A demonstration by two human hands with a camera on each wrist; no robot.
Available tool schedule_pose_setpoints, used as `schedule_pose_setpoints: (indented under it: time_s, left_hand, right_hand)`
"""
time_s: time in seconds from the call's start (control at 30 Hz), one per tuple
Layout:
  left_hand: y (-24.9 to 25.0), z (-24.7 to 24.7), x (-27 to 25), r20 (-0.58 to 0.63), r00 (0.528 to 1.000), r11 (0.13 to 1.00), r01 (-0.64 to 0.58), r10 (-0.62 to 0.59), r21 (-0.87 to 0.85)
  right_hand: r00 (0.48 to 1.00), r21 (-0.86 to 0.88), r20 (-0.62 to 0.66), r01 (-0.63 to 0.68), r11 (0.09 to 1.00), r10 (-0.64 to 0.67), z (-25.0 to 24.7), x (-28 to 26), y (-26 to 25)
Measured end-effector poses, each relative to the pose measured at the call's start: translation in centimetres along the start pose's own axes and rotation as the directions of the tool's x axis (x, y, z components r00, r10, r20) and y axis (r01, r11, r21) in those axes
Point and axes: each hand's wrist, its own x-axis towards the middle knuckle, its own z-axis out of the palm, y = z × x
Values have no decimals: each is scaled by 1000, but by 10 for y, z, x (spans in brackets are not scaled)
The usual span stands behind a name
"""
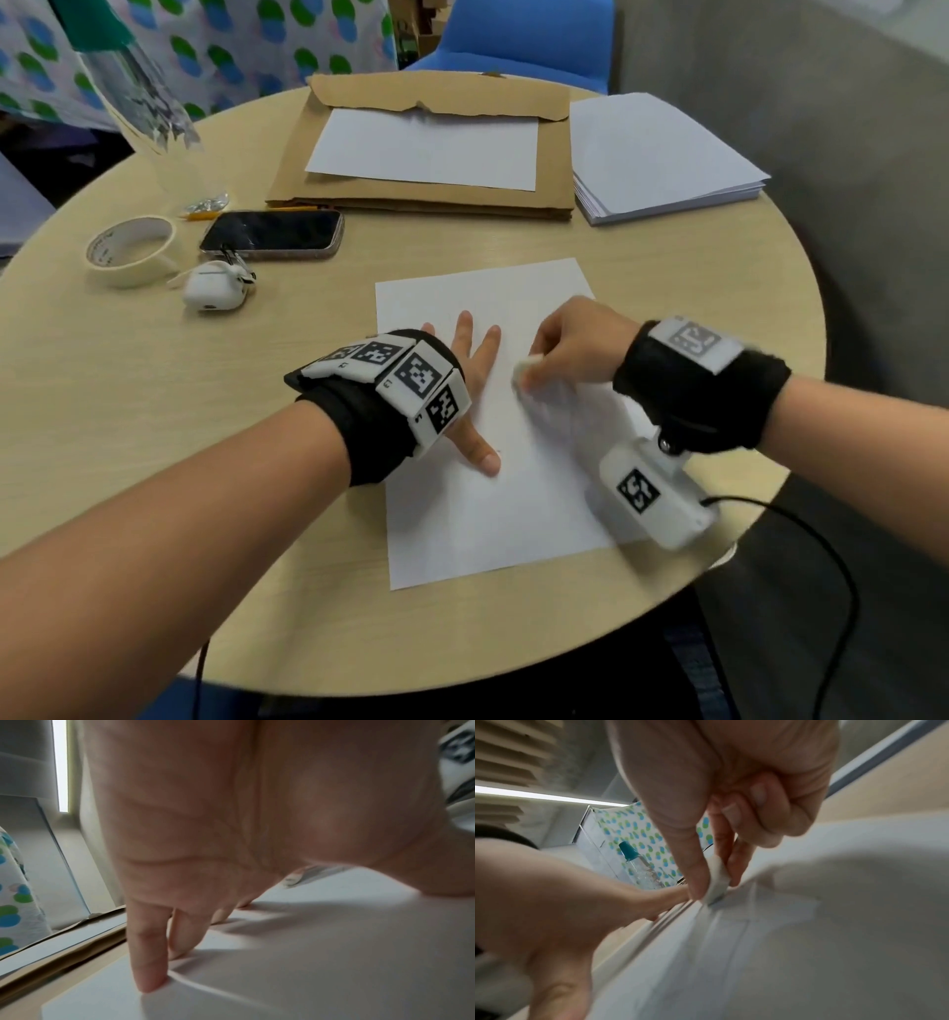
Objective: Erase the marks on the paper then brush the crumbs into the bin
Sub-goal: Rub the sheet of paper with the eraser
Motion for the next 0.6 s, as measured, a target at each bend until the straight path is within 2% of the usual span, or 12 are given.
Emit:
schedule_pose_setpoints:
  time_s: [0.07,0.13,0.27,0.3,0.37,0.43,0.5,0.6]
  left_hand:
    - [1,0,-1,0,1000,1000,2,-2,-3]
    - [1,0,0,2,1000,1000,6,-6,-3]
    - [1,-1,2,0,1000,1000,3,-3,0]
    - [1,-1,2,5,1000,1000,6,-6,3]
    - [2,-1,2,10,1000,1000,11,-11,10]
    - [1,0,1,11,1000,1000,8,-8,7]
    - [0,-1,1,13,1000,1000,8,-8,-4]
    - [0,0,2,12,1000,1000,-1,2,-15]
  right_hand:
    - [998,50,-60,-1,999,4,1,4,2]
    - [999,71,-43,23,997,-20,12,-8,6]
    - [976,96,212,27,995,-47,22,-32,8]
    - [971,78,236,12,997,-30,18,-29,7]
    - [985,53,170,-1,999,-8,7,-15,3]
    - [999,87,51,-9,996,5,0,0,1]
    - [1000,111,-10,12,994,-11,2,3,2]
    - [996,85,66,46,995,-51,10,-18,13]
